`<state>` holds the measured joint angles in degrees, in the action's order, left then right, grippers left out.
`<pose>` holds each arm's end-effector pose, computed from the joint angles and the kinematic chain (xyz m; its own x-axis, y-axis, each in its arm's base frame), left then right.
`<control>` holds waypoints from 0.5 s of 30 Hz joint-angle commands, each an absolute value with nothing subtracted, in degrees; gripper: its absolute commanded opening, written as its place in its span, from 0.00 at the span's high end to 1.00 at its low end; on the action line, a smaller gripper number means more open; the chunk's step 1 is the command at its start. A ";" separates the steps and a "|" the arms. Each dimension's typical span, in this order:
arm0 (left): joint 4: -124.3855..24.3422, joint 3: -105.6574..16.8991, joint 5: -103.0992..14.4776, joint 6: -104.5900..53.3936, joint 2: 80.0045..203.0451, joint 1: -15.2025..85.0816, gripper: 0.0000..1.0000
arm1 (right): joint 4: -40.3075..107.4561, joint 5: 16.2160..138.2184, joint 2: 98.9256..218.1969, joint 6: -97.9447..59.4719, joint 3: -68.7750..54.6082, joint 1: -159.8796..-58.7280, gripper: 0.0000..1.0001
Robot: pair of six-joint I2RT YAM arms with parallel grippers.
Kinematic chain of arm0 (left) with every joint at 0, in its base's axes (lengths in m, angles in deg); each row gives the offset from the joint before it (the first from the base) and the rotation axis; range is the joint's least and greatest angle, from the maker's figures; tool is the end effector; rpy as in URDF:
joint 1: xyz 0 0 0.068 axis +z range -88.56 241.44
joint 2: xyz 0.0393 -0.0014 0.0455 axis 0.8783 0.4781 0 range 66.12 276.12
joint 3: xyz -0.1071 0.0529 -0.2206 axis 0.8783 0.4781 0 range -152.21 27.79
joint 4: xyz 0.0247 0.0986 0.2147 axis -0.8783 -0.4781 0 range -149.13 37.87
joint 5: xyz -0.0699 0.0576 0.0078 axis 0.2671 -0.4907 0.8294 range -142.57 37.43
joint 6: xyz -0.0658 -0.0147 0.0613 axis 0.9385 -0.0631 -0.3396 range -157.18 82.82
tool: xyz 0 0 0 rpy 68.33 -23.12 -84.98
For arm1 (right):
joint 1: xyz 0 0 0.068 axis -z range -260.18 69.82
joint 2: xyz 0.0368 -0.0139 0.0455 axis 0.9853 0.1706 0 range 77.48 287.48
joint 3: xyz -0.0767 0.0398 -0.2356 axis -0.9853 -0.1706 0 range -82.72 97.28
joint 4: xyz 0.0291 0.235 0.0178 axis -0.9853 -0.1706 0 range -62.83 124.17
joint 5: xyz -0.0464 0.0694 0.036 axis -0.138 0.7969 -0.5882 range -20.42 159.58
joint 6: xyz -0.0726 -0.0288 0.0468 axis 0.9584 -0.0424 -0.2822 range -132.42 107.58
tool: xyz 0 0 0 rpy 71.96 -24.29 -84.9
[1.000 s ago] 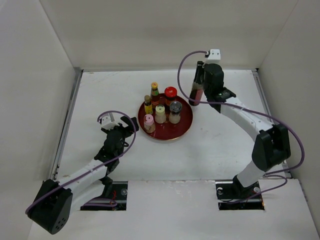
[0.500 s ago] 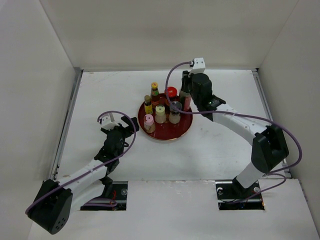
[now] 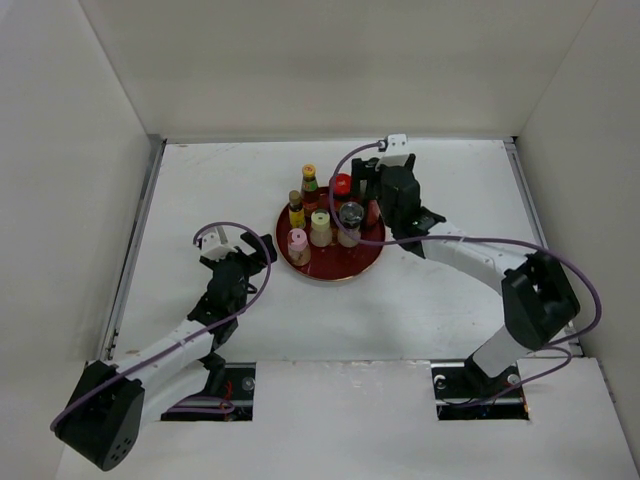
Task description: Organize the condiment bottles
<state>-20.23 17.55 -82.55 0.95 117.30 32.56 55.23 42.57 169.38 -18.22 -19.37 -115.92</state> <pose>0.2095 -0.0689 0.1803 -0.0998 -0.5558 -0.8253 -0.0959 0.8309 -0.5480 0.3419 0.2004 0.2836 -0.1210 0.0238 -0.9924 -0.1436 0.9888 0.0413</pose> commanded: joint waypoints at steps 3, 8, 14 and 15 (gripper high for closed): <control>-19.60 17.15 -83.51 1.41 114.03 32.48 0.00 | 59.84 38.82 161.17 -19.54 -20.92 -117.13 0.00; -21.53 16.28 -83.42 1.67 113.40 32.13 0.00 | 60.54 34.08 152.91 -20.94 -26.98 -118.98 0.00; -30.13 12.68 -86.67 4.39 117.53 34.15 0.00 | 60.80 25.55 142.89 -28.75 -41.64 -120.30 0.00; -33.37 10.85 -86.85 5.00 118.49 34.41 0.00 | 60.19 24.59 141.74 -31.12 -44.02 -120.30 0.00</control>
<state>-27.63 15.76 -85.02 2.81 117.06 33.43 59.62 30.73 143.67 -24.61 -38.56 -119.86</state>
